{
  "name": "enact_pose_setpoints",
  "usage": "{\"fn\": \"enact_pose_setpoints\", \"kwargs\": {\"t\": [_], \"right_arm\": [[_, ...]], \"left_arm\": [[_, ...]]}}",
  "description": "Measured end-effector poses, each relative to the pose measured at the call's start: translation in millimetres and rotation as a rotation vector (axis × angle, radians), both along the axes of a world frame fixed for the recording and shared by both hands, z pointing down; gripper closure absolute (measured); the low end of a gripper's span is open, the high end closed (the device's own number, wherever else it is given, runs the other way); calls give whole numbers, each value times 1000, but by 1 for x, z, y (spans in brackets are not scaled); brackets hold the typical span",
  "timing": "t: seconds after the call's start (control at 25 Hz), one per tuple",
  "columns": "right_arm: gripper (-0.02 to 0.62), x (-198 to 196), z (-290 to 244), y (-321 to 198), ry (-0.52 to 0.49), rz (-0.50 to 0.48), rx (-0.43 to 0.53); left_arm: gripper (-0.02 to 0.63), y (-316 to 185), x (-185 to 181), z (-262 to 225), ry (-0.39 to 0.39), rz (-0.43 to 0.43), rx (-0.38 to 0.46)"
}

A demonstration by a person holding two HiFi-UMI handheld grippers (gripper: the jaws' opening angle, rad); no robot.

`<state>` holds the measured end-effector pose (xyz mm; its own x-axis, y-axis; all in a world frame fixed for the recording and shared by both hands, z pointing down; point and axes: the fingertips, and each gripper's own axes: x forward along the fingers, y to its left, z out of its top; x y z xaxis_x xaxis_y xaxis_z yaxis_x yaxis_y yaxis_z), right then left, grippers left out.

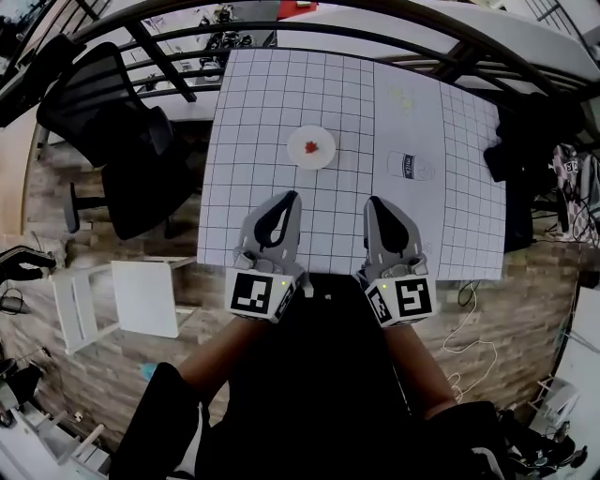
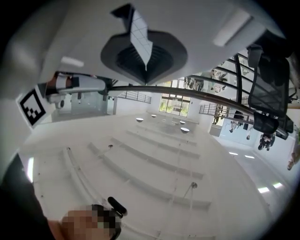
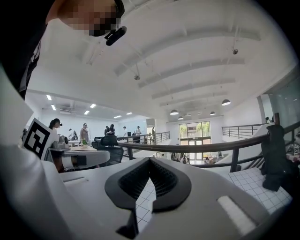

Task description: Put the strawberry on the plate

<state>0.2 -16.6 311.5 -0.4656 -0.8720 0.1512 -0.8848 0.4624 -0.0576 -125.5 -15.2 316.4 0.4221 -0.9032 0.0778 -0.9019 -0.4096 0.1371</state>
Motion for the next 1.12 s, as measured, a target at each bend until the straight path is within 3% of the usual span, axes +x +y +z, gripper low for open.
{"fn": "enact_pose_setpoints", "kwargs": {"t": [0.4, 0.84, 1.12], "right_arm": [[598, -30, -12, 36, 69, 71, 67], [598, -49, -20, 59, 158, 26, 98], [598, -52, -30, 59, 131, 28, 121]], "left_arm": [[595, 33, -9, -25, 46, -12, 77], [595, 57, 5, -41, 73, 31, 103], [597, 56, 11, -45, 93, 62, 134]]}}
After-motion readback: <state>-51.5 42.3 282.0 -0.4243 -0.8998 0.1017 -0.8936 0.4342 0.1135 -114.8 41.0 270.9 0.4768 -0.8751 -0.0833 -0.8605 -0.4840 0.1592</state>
